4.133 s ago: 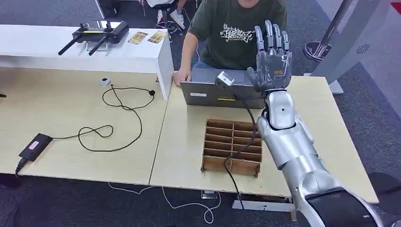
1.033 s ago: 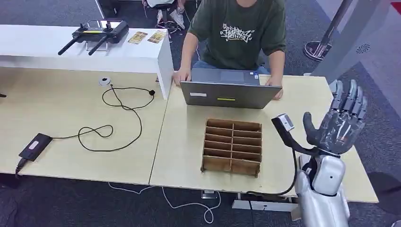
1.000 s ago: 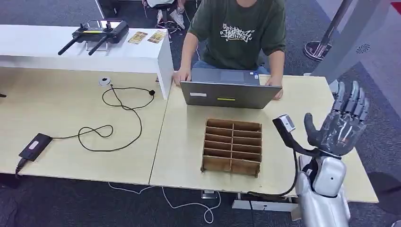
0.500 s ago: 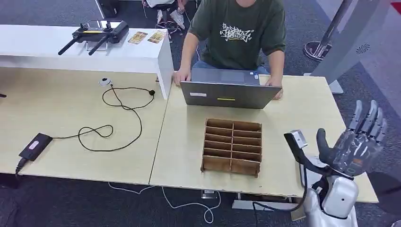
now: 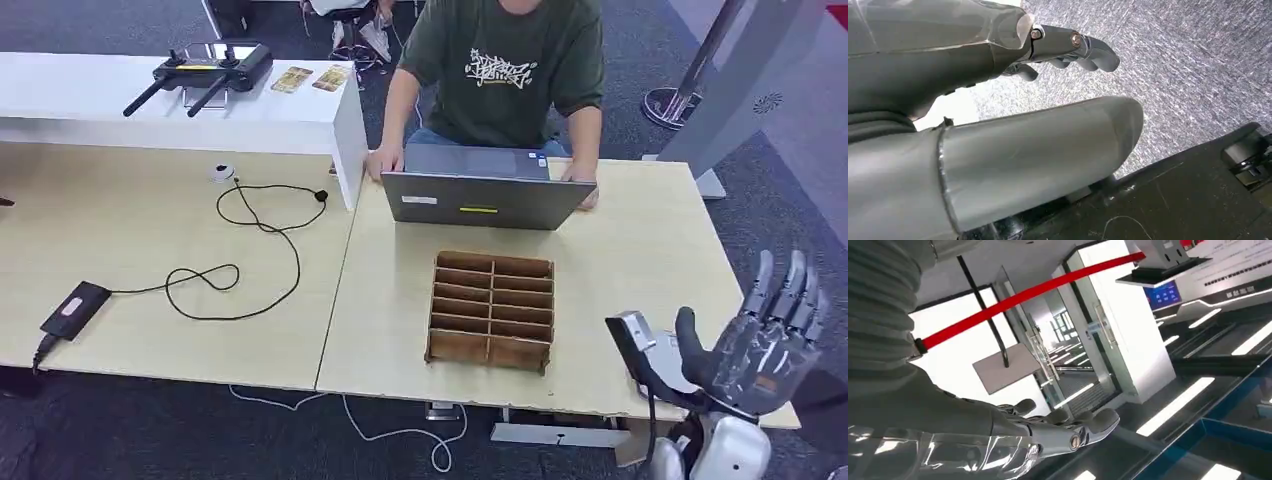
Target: Pass the card to the sensor for recognition and then transmit it.
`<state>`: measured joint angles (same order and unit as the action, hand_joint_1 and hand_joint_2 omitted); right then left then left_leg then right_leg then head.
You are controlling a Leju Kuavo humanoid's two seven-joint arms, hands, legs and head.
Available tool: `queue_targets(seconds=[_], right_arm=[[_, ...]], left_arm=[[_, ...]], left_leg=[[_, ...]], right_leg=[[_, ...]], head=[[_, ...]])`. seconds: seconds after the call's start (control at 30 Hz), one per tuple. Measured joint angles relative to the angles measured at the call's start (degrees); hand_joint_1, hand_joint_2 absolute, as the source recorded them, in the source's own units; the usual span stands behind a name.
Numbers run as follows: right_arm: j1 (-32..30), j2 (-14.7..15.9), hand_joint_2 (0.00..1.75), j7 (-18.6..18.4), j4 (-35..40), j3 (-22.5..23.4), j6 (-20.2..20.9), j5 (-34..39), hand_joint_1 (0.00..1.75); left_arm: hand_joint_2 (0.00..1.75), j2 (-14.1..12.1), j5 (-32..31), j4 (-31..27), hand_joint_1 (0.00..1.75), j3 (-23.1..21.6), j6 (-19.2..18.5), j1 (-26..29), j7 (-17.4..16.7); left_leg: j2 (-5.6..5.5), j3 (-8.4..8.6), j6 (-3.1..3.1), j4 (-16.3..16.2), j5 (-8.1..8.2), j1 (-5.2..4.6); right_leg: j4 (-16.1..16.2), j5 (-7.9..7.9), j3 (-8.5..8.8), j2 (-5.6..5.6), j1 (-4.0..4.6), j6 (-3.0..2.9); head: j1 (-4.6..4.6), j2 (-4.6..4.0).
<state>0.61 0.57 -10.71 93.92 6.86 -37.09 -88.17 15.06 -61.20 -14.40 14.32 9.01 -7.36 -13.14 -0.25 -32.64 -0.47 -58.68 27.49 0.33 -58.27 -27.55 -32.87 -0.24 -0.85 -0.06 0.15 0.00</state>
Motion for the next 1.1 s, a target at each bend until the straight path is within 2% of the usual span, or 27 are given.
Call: queue_targets(seconds=[0.43,0.73,1.1], right_arm=[[-7.19,-0.09,1.75,-1.14,6.43,0.00,2.75,0.02,0.00],[-10.04,-2.30,1.75,-0.31,9.62,0.00,4.59,0.00,0.00],[-12.63,-4.85,1.75,-3.34,11.78,-1.22,7.47,0.00,0.00]], left_arm=[[0.00,0.00,-0.13,0.00,0.00,0.00,0.20,-0.02,0.85],[0.00,0.00,0.02,0.00,0.00,0.00,0.50,0.00,1.03],[0.00,0.00,-0.37,0.00,0.00,0.00,0.13,-0.01,0.57]], left_leg=[[0.01,-0.01,-0.01,0.00,0.02,0.00],[0.01,-0.02,-0.01,0.01,0.02,0.00],[0.01,-0.02,-0.01,0.02,0.02,0.00]], right_leg=[[0.00,-0.01,-0.02,0.00,0.00,0.00],[0.00,-0.02,-0.02,0.00,0.00,-0.01],[0.00,-0.02,-0.02,0.00,0.00,-0.01]], head=[[0.00,0.00],[0.00,0.00],[0.00,0.00]])
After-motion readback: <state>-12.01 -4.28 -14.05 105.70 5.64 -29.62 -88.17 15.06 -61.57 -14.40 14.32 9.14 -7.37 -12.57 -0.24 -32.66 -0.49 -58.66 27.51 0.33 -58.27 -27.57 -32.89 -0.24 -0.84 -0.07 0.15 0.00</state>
